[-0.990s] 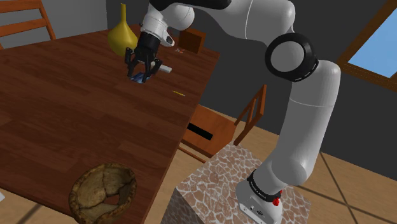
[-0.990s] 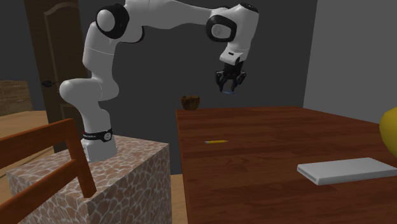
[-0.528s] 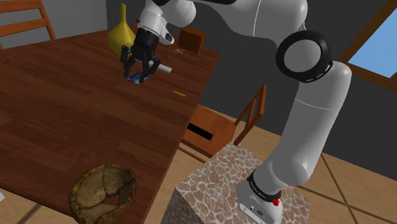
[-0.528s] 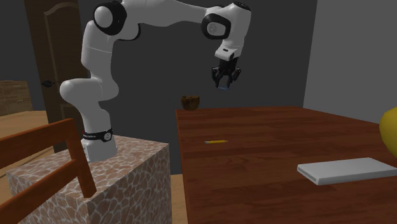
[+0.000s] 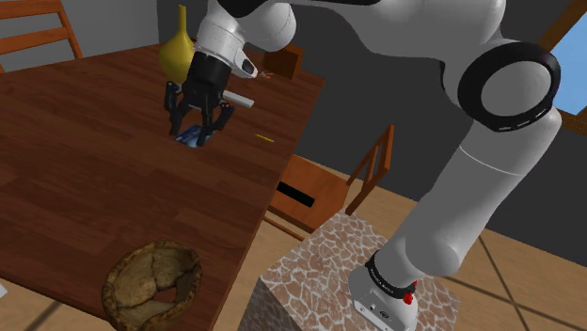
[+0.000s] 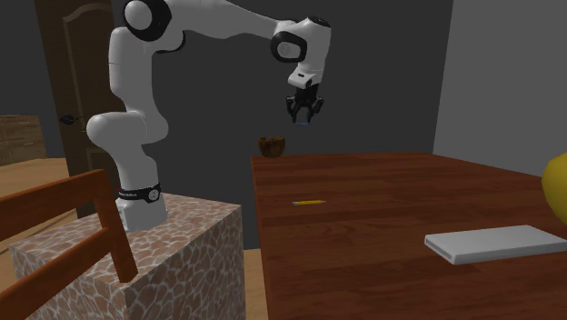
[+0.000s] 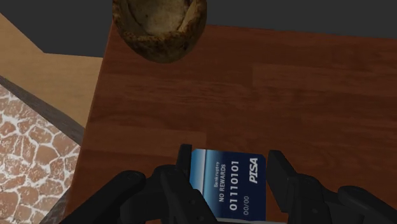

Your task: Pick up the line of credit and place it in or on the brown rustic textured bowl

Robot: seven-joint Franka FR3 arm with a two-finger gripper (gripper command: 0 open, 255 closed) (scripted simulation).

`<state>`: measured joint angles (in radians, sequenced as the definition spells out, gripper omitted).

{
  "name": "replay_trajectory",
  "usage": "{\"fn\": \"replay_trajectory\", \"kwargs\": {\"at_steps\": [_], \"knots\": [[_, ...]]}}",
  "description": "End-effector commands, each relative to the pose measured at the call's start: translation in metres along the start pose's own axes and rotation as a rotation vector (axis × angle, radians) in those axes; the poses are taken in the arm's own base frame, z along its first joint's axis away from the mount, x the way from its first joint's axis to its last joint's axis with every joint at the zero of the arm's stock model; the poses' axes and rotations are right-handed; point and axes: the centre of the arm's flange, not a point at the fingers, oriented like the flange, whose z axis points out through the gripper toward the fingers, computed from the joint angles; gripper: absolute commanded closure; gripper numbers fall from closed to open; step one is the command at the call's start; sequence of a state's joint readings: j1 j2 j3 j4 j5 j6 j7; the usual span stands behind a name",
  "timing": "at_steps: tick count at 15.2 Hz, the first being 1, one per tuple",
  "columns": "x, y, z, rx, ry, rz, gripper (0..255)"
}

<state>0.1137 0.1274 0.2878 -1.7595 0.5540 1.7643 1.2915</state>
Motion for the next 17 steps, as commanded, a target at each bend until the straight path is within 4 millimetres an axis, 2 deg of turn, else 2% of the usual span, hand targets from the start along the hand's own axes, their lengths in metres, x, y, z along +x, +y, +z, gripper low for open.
{"fn": "replay_trajectory", "kwargs": {"at_steps": [1,17], "knots": [[-0.021,0.009,0.014,0.001,0.0,0.001,255],[-0.194,0.074,0.117,0.001,0.0,0.001,255]]}}
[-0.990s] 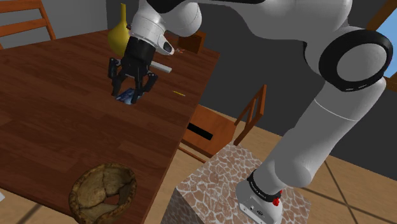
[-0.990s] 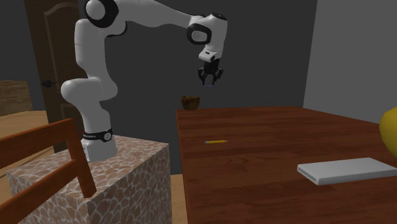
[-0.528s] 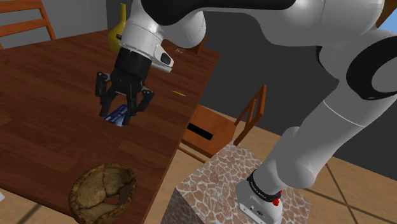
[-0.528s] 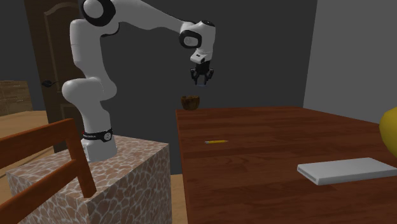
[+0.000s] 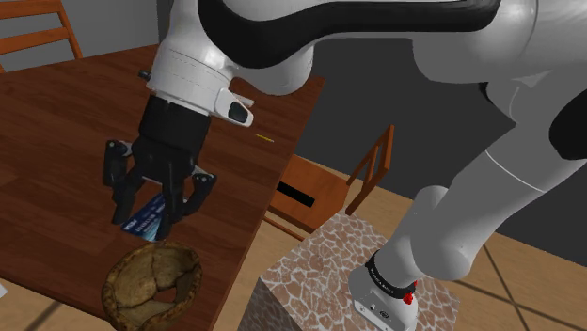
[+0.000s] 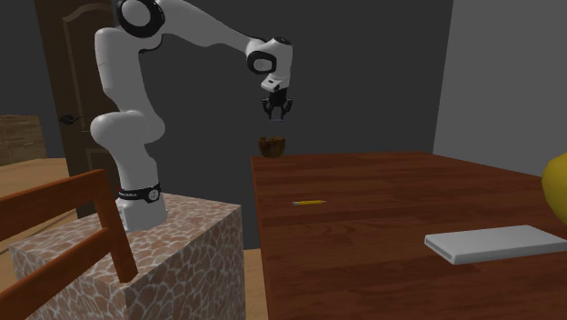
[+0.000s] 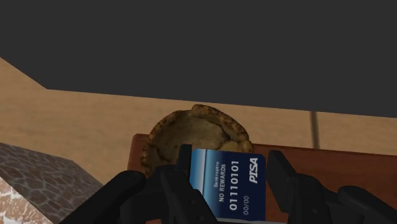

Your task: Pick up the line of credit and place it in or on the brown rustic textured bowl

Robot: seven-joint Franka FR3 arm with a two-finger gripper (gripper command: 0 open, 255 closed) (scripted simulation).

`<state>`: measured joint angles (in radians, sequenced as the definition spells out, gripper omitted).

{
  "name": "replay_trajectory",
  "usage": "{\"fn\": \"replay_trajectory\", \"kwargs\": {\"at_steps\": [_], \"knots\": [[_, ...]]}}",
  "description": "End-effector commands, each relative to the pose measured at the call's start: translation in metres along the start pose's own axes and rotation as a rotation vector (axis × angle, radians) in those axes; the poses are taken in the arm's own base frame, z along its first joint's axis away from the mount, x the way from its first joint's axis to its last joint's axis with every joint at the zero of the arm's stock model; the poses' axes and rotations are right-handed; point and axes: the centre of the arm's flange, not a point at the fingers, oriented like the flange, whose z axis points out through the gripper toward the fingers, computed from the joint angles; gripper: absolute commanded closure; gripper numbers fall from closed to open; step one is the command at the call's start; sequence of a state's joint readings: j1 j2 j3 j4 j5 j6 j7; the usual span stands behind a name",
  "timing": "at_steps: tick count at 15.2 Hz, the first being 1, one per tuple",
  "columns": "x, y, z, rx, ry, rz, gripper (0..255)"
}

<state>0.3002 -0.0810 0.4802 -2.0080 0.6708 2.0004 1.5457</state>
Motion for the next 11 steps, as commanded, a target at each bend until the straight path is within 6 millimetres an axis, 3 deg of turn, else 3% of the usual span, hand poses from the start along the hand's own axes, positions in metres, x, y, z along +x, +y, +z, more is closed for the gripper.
{"fn": "replay_trajectory", "kwargs": {"at_steps": [1,3,11], "knots": [[-0.021,0.009,0.012,0.001,0.0,0.002,255],[-0.04,0.016,0.023,0.001,0.0,0.002,255],[-0.016,0.016,0.058,0.001,0.0,0.002,255]]}}
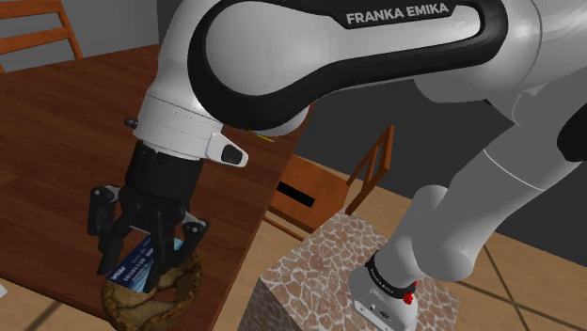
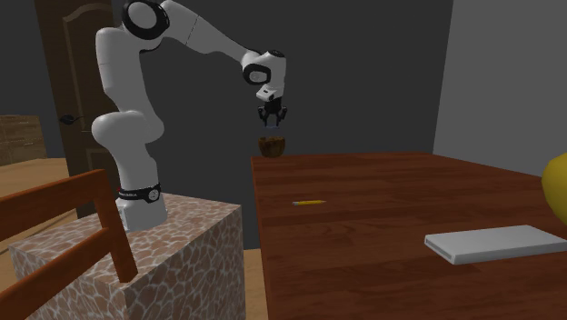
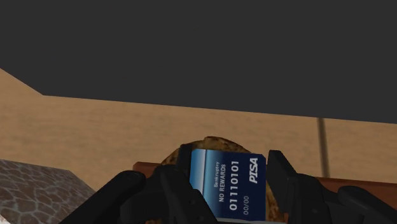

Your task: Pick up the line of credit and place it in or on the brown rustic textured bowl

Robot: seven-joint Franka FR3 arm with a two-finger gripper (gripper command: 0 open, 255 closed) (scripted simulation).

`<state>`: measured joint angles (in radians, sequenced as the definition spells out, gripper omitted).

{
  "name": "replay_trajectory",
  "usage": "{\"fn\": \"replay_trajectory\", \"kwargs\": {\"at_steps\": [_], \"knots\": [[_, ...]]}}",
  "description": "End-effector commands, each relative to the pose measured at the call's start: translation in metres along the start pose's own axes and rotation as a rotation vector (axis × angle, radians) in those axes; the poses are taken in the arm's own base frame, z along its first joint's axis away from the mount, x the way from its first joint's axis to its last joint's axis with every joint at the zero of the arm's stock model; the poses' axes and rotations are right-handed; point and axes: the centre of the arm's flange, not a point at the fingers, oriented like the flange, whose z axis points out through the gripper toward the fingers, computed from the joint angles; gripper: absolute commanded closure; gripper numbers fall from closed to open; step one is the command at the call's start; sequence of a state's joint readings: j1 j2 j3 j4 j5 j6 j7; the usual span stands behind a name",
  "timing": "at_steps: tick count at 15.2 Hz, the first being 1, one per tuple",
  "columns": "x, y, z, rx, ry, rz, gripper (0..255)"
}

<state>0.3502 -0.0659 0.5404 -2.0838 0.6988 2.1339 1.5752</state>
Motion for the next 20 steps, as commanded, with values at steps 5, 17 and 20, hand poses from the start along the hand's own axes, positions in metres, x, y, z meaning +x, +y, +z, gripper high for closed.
{"fn": "replay_trajectory", "kwargs": {"at_steps": [5,17,20], "knots": [[0.018,-0.001,0.026,0.0,0.0,0.0,255],[0.028,0.0,0.042,0.0,0.0,0.0,0],[0.028,0.0,0.042,0.0,0.0,0.0,0]]}}
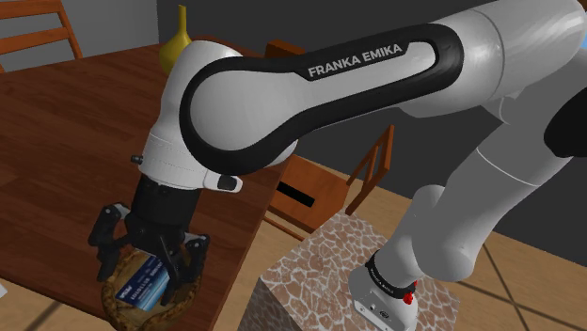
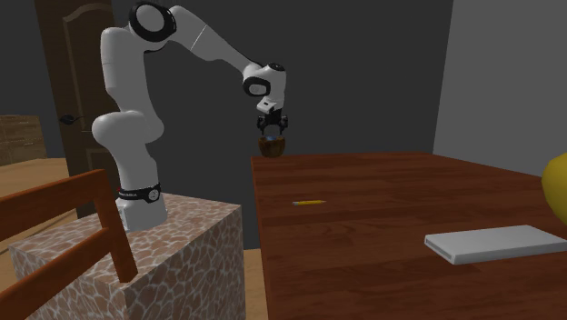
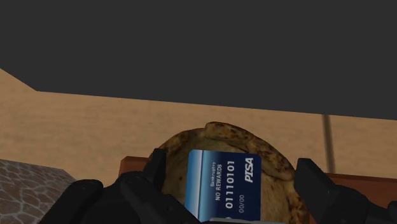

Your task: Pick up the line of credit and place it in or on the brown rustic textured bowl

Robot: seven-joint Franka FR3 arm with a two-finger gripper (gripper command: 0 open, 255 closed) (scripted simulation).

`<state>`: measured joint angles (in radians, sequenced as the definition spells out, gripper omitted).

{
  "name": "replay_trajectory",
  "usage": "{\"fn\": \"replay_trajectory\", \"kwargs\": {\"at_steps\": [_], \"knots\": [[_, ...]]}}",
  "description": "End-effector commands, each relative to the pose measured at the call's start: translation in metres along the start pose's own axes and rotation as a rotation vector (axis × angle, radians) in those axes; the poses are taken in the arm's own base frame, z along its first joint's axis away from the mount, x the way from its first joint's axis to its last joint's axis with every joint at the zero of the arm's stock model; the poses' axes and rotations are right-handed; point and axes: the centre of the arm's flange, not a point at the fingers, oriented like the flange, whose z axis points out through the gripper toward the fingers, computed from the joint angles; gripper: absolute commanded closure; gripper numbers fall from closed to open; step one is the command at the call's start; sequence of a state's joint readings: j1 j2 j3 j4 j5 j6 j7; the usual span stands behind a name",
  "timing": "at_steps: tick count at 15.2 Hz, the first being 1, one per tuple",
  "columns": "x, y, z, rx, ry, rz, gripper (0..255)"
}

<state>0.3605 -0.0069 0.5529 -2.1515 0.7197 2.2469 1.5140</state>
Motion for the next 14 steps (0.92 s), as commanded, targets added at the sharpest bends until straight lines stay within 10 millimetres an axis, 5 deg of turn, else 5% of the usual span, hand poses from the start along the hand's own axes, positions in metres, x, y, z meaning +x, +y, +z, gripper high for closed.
{"fn": "replay_trajectory", "kwargs": {"at_steps": [1,6,14], "knots": [[0.0,0.0,0.0,0.0,0.0,0.0,0],[0.0,0.0,-0.05,0.0,0.0,0.0,0],[0.0,0.0,-0.05,0.0,0.0,0.0,0]]}}
